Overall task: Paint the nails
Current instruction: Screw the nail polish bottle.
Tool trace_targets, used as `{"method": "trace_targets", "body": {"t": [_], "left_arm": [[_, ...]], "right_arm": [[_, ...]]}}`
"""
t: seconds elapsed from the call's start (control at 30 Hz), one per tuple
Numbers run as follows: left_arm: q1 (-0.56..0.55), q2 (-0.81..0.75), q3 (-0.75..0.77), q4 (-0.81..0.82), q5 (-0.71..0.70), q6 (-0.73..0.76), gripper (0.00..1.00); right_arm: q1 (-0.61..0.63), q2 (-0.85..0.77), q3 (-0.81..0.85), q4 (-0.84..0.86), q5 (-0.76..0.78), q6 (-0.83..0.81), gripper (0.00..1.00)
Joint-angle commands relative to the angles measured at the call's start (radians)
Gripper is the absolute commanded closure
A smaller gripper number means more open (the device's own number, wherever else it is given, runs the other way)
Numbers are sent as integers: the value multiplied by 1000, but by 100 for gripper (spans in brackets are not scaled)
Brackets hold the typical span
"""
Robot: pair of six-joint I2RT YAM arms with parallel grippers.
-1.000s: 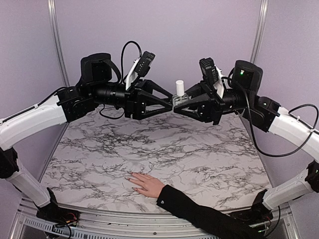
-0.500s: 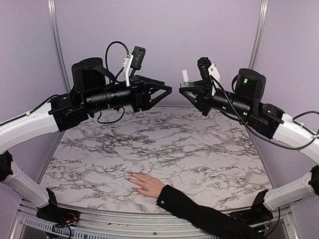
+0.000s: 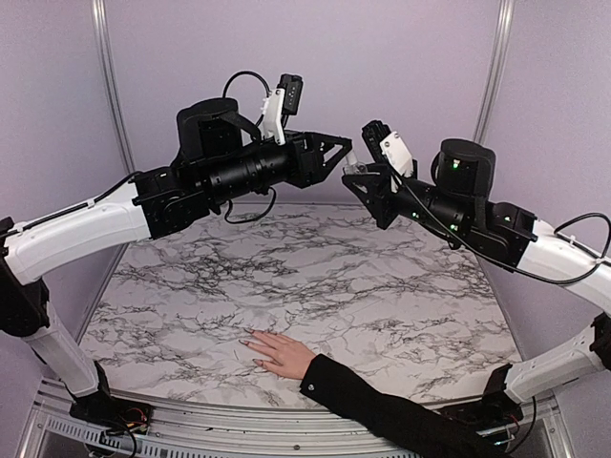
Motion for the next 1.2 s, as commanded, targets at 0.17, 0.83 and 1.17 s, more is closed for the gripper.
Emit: {"method": "trace_targets", "body": {"t": [0.17,0.83,1.17], "left_arm": [[-8,30,43,21,11,-11,66],[3,-44,-81,8,266,37,100],[37,-83,-154,28,466,45,100]], "right_arm": [[11,8,47,-9,5,-19,100],[-9,-15,123,31,-253,36,100],[-71,-48,131,123,-588,103,100]]}}
